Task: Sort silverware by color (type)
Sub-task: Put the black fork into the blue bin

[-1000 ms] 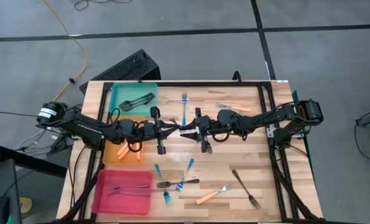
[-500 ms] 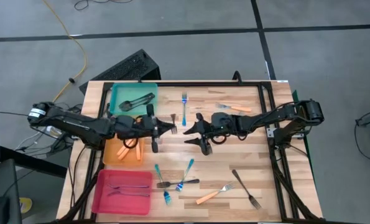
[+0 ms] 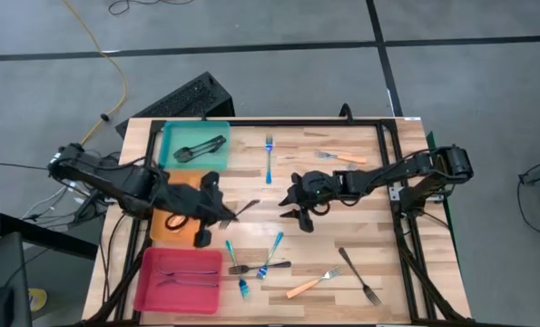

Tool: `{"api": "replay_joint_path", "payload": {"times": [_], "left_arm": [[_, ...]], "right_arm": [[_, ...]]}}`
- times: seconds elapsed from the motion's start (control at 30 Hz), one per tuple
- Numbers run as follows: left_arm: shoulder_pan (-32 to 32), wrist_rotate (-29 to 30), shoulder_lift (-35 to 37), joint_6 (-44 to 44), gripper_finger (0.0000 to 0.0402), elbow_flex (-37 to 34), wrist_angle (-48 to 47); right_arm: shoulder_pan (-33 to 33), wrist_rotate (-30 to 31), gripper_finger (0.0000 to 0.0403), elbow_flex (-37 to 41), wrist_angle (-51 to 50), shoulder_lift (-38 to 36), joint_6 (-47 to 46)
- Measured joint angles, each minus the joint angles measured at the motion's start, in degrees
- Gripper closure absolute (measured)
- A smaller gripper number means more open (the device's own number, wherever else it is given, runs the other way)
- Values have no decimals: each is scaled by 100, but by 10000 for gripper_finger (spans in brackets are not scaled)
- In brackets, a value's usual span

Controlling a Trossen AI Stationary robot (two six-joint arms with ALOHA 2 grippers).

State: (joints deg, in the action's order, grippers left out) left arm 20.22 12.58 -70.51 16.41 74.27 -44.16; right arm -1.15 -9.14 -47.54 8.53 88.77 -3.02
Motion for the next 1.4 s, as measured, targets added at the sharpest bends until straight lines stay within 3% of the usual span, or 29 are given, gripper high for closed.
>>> {"api": "replay_joint_path", "payload": {"times": [0.13,0.37,0.73,0.93,1.4], "left_arm": [[478,-129,-232,624,401,313,-844],[1055,-840,-746,2456,401,390,-2002],[2019,-1486,-1790,2931,401,389,-3413],[2398,-1531,-1807,3095,401,91,-3335],[2547,-1790,-1606,3165,401,-1459,-1845]], "right_arm": [[-64,-34,211,-1,-58,0,3],[-67,-44,211,1,-54,0,4],[-74,-42,211,1,-38,0,4],[-72,-42,211,-1,-38,0,5],[-72,-25,211,1,-45,0,4]]}}
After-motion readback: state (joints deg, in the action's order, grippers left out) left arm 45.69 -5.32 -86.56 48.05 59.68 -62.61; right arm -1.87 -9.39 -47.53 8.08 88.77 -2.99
